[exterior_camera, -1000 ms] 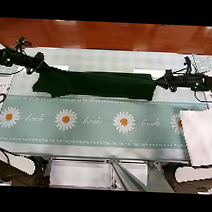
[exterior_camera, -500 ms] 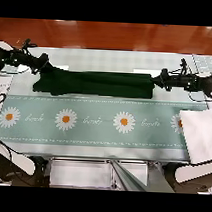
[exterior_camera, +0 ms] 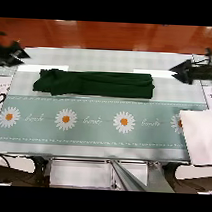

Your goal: Fold the shirts.

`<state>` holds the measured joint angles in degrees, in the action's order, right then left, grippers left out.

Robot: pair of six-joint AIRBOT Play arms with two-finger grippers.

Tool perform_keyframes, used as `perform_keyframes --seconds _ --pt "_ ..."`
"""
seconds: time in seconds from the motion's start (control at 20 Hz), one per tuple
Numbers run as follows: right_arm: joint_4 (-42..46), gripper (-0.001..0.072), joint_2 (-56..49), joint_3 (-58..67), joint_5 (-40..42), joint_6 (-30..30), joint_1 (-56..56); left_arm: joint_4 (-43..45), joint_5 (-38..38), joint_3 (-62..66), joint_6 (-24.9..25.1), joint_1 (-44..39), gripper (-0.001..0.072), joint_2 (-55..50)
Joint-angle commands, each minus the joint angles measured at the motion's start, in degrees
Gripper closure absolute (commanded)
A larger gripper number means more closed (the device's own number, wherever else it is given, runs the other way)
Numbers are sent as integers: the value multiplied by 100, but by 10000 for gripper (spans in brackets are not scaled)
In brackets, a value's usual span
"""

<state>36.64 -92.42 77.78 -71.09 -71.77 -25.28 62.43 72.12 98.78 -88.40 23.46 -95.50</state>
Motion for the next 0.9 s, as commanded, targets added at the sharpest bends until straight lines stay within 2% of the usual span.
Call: perform_keyframes --seconds 0.0,0.1,0.2,0.4,0.6,0.85 --pt "1683 295 1080 -498 835 -774 -428 310 -1469 -754 -59 -42 199 1401" --pt "1467 292 1257 -1215 1088 -588 -389 313 -1965 -1635 118 -479 199 2203" --pt "1198 291 1062 -1650 1054 -278 -258 310 -2031 -2531 136 -933 199 2848" --pt "973 291 358 -1744 1003 -234 302 297 -2059 -3773 131 -1526 199 3661" --pt "107 291 -138 -1698 1132 -245 796 297 -2076 -4048 114 -1585 200 3845" --pt "-24 291 -686 -1099 1215 -450 1335 293 -2114 -4048 111 -1587 200 3836"
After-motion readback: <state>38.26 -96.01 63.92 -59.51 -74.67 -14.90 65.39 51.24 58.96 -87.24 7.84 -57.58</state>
